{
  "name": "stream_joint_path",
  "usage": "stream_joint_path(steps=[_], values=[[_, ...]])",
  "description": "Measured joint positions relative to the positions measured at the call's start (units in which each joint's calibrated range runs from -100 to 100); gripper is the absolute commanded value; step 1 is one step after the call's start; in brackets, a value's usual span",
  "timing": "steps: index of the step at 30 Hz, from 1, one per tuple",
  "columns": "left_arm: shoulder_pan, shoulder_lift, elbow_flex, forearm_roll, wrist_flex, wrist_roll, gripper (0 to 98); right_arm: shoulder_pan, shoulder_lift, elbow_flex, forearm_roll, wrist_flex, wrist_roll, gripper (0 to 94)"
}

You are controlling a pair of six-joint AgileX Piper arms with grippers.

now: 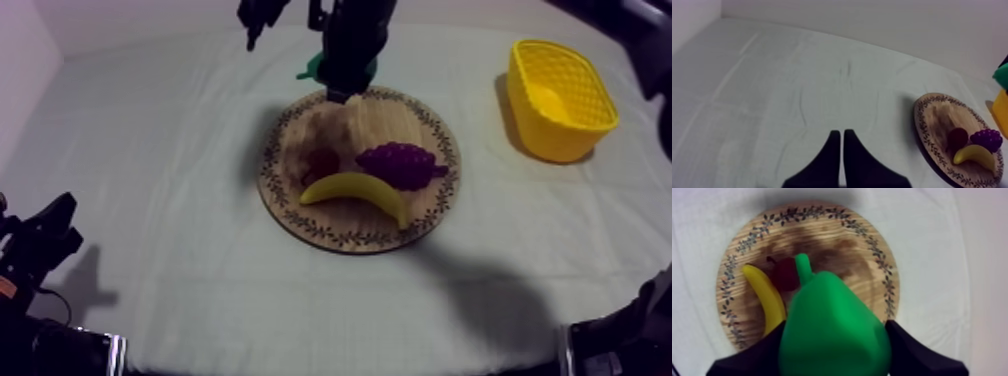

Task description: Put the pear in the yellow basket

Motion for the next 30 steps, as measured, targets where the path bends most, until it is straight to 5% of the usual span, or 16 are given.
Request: stream_joint_path(steps=[15,30], values=[[0.0,0.0,0.0,0.0,0.0,0.0,0.1,5.1,-10.7,3.7,-1.8,5.1,-12.9,49.4],[0.0,0.0,0.0,0.0,0.0,0.0,0.1,21.4,-12.6,6.3,-2.2,2.6,-11.3,49.4]])
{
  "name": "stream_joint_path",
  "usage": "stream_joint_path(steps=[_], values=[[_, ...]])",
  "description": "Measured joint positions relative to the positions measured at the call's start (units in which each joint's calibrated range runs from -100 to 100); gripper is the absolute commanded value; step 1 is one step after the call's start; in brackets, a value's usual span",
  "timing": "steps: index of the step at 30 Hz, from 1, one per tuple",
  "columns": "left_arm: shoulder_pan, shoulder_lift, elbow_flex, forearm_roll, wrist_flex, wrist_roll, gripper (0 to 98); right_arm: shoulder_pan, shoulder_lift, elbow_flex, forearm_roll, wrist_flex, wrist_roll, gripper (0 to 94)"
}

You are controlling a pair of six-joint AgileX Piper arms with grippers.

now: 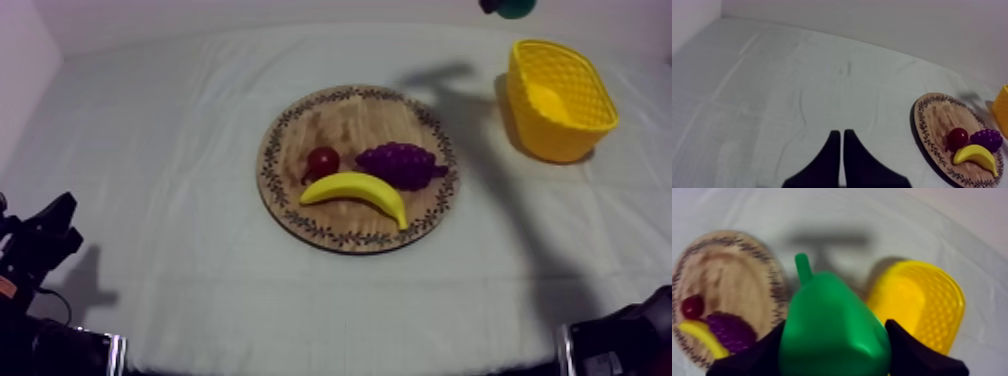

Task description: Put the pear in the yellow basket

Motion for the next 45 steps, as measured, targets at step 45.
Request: stream_joint_path(steps=[45], values=[[0.0,0.0,0.0,0.0,0.0,0.0,0.1,14.1,10.0,13.8,0.0,-12.1,0.6,61.3]])
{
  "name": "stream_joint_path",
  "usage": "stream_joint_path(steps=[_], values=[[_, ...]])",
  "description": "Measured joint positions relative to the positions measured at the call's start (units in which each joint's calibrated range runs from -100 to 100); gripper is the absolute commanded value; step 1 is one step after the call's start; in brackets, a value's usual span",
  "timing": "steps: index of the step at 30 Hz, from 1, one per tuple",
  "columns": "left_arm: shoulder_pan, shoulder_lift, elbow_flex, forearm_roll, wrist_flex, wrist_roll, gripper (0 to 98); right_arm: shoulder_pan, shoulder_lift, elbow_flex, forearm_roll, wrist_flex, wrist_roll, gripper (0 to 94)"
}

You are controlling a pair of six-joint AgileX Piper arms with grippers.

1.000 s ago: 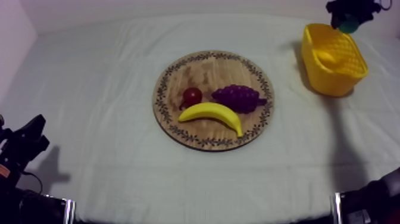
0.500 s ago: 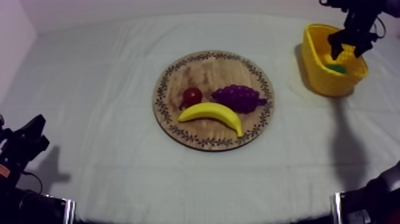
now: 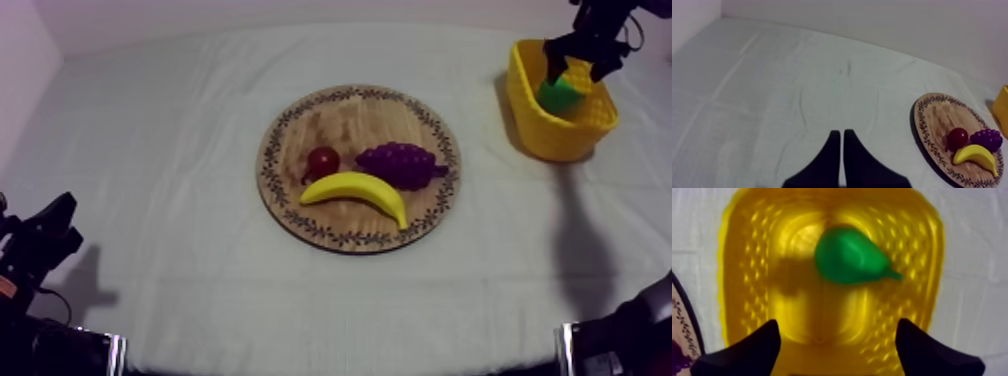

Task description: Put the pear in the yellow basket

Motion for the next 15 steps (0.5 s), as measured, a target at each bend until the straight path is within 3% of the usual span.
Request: stream_joint_path(steps=[7,15], values=[[0.0,0.0,0.0,0.0,0.0,0.0,0.1,-1.5,-10.0,4.3,1.4,-4.0,-3.2,35.7],[0.0,0.0,0.0,0.0,0.0,0.0,0.1,-3.3,-26.9,14.6,0.3,-9.7,-4.9,23.7]])
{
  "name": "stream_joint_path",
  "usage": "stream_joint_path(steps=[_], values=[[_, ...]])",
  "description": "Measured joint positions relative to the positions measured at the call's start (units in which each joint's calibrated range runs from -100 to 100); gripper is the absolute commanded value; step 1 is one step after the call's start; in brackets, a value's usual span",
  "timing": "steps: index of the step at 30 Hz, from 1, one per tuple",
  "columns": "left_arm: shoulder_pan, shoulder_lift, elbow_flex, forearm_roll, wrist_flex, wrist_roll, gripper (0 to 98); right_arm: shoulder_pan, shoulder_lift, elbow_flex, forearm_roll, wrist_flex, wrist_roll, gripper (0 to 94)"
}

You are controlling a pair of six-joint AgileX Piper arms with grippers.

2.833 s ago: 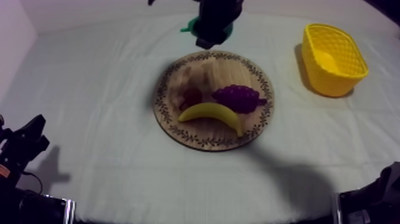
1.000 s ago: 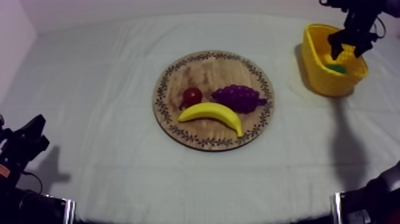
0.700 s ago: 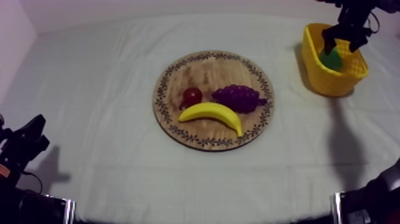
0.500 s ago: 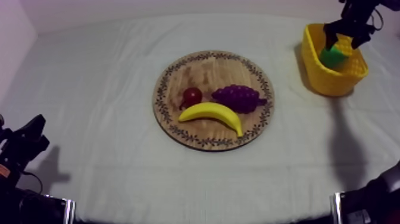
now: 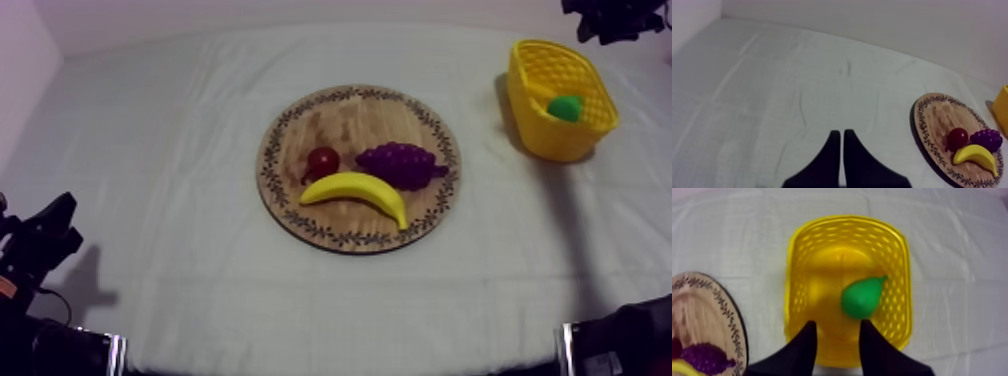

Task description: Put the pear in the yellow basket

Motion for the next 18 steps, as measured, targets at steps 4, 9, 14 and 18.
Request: stream_joint_path(steps=[4,9,14,18], values=[[0.0,0.0,0.0,0.0,0.0,0.0,0.1,-0.9,-9.8,7.3,-2.0,-4.4,1.7,14.6],[0.0,0.0,0.0,0.0,0.0,0.0,0.1,0.0,-21.9,18.4,-4.1,-12.1,3.7,6.0],[0.0,0.0,0.0,0.0,0.0,0.0,0.1,0.1,-35.6,30.9,-6.4,-20.7,6.0,2.0],[0.0,0.0,0.0,0.0,0.0,0.0,0.1,0.6,-45.3,40.9,-8.5,-25.4,7.9,0.9]])
